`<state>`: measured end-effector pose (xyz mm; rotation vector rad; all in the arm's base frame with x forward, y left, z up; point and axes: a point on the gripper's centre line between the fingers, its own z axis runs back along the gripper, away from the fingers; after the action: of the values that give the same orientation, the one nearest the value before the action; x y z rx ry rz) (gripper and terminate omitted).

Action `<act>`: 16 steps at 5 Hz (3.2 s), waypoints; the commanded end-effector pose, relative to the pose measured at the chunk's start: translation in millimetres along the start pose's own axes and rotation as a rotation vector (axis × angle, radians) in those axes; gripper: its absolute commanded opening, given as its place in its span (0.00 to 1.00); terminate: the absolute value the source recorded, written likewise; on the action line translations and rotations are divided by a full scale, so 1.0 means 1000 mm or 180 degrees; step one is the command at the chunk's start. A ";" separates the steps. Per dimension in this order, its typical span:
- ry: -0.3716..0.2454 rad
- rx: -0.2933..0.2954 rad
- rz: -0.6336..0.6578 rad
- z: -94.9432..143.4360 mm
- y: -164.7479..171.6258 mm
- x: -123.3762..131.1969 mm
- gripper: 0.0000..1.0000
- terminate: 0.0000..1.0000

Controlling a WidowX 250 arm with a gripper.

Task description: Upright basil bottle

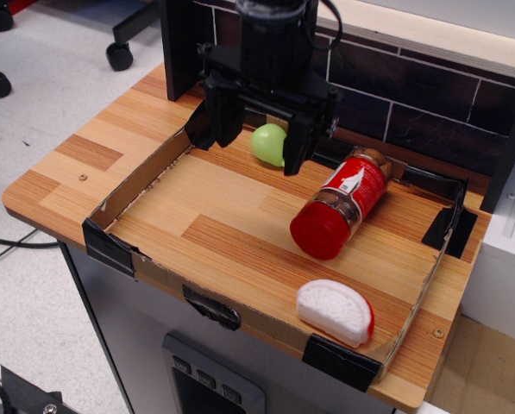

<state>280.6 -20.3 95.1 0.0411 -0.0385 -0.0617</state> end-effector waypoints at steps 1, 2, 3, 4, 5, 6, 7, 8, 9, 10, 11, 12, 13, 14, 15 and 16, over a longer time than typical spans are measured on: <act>-0.0300 0.0002 0.0072 -0.004 -0.014 0.002 1.00 0.00; -0.0214 -0.0002 0.0075 -0.011 -0.026 0.004 1.00 0.00; -0.0249 0.0154 0.0030 -0.026 -0.031 0.006 1.00 0.00; -0.0242 0.0232 0.0023 -0.039 -0.030 0.009 1.00 0.00; -0.0177 0.0274 0.0029 -0.053 -0.031 0.010 1.00 0.00; -0.0174 0.0323 0.0001 -0.063 -0.033 0.008 1.00 0.00; -0.0191 0.0385 -0.0040 -0.073 -0.034 0.007 1.00 0.00; -0.0176 0.0425 -0.0080 -0.078 -0.035 0.006 1.00 0.00; -0.0196 0.0430 -0.0133 -0.079 -0.035 0.005 1.00 0.00; -0.0240 0.0317 -0.0066 -0.059 -0.034 0.004 0.00 0.00; -0.0287 0.0132 0.0096 -0.021 -0.029 0.006 0.00 0.00; -0.0334 0.0076 0.0279 0.014 -0.021 0.013 0.00 0.00; -0.0322 0.0049 0.0402 0.029 -0.016 0.018 0.00 0.00; 0.0050 0.0124 0.0558 0.031 -0.012 0.015 0.00 0.00; 0.0371 0.0217 0.0578 0.027 -0.014 0.004 0.00 0.00; 0.0683 0.0246 0.0693 0.019 -0.013 -0.009 0.00 0.00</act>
<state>270.0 -39.6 96.3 0.1264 0.2134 0.1524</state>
